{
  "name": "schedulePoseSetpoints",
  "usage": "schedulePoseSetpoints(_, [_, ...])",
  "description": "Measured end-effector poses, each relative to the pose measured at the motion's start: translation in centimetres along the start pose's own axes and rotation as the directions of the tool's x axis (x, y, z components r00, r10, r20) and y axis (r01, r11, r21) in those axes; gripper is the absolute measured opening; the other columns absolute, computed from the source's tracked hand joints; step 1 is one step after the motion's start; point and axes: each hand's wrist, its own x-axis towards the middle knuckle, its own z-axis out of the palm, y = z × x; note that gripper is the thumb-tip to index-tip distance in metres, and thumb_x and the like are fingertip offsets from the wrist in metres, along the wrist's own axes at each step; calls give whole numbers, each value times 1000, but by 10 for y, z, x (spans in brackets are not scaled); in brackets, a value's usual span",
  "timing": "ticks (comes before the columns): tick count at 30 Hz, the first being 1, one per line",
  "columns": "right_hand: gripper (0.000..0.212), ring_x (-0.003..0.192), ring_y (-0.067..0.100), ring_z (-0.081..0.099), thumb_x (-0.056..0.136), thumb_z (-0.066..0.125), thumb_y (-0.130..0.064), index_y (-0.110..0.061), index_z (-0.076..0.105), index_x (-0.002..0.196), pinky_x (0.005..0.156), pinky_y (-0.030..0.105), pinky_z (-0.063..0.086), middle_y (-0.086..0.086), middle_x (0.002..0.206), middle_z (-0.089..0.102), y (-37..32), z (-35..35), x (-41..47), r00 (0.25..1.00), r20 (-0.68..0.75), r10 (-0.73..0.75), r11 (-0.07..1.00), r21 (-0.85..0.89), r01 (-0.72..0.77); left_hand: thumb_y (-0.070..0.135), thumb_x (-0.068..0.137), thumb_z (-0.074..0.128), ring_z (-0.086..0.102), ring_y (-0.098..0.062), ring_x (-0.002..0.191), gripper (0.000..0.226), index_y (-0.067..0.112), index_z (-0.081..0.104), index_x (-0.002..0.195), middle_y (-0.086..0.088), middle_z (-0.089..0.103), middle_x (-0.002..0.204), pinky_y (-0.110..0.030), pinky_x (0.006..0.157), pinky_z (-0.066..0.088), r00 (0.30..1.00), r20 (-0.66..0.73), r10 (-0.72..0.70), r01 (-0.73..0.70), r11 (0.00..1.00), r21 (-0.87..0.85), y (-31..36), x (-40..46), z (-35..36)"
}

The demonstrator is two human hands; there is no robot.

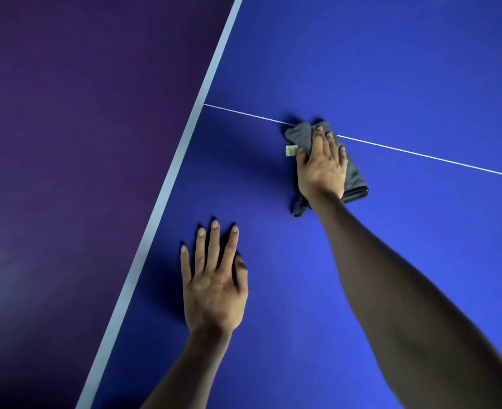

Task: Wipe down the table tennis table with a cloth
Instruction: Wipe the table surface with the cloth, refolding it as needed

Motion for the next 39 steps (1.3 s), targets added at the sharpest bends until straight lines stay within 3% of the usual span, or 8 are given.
schedulePoseSetpoints(8, [62,159,16,20,107,41,-39,-14,30,162,130,41,7,1,169,32,8,-2,-7,999,31,-16,1000,22,15,39,107,31,9,-18,158,54,37,24,160,4,16,170,-53,126,11,1000,10,-6,6,1000,3,-2,3,0])
schedulePoseSetpoints(13, [62,154,20,34,103,40,-42,-11,42,157,128,45,19,4,162,44,19,-16,-122,997,-62,-36,998,46,39,42,105,32,11,-20,157,55,36,28,159,2,20,169,-53,126,8,999,32,1,-1,1000,-12,-3,10,1])
schedulePoseSetpoints(19, [61,151,20,39,104,38,-43,-12,45,155,125,48,27,4,161,46,31,-52,-293,997,-74,-33,999,35,36,41,108,33,-2,-20,158,54,30,25,161,0,11,171,-52,126,-3,979,203,23,17,981,-195,-9,10,-22])
schedulePoseSetpoints(24, [57,155,16,31,107,38,-41,-13,45,156,127,46,24,-1,165,39,46,-73,-374,998,-29,-47,999,-12,47,29,106,41,18,-26,155,48,20,42,153,-6,32,164,-52,125,12,998,55,33,-16,958,-286,40,-33,-28])
schedulePoseSetpoints(27, [58,157,16,26,106,35,-40,-14,41,158,127,47,21,-1,168,34,47,-72,-363,999,-13,-52,999,-16,52,25,103,44,29,-28,151,45,20,50,148,-8,41,159,-55,123,19,998,27,63,-51,950,-309,66,-36,-9])
schedulePoseSetpoints(31, [59,156,17,28,103,42,-39,-14,40,157,128,48,19,2,167,36,60,-61,-294,998,-53,-30,999,11,31,27,101,39,30,-24,151,48,25,51,147,-3,43,159,-56,124,15,999,-40,-15,5,972,-236,83,-31,13])
schedulePoseSetpoints(36, [58,156,19,29,103,47,-35,-15,41,157,129,47,17,2,165,39,82,-46,-170,997,-69,16,1000,7,-16,38,109,20,5,-20,158,54,29,19,163,5,12,171,-57,125,4,1000,-8,-4,4,1000,1,95,-41,23])
schedulePoseSetpoints(39, [58,156,20,30,103,46,-36,-13,42,157,128,47,16,4,164,40,88,-38,-100,997,-65,40,999,2,-40,40,109,19,1,-18,158,55,31,15,163,8,6,171,-58,125,7,999,6,-33,33,999,20,96,-39,24])
